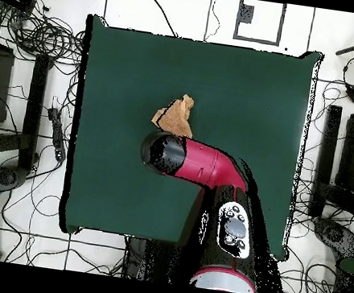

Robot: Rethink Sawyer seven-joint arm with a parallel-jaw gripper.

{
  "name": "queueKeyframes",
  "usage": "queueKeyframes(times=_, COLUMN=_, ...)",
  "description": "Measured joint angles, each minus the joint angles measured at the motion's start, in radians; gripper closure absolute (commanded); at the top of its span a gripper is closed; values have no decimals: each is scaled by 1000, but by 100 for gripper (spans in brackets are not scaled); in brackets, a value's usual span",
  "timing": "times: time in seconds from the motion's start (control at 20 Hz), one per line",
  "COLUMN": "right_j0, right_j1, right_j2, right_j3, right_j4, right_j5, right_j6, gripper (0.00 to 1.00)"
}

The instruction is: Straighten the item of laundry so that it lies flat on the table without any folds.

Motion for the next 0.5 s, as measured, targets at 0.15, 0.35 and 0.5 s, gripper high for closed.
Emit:
queueKeyframes(times=0.15, right_j0=-6, right_j1=4, right_j2=1, right_j3=0, right_j4=0, right_j5=0, right_j6=0, gripper=0)
queueKeyframes(times=0.35, right_j0=-13, right_j1=13, right_j2=1, right_j3=-1, right_j4=0, right_j5=0, right_j6=0, gripper=0)
queueKeyframes(times=0.5, right_j0=-14, right_j1=26, right_j2=1, right_j3=-1, right_j4=0, right_j5=0, right_j6=0, gripper=0)
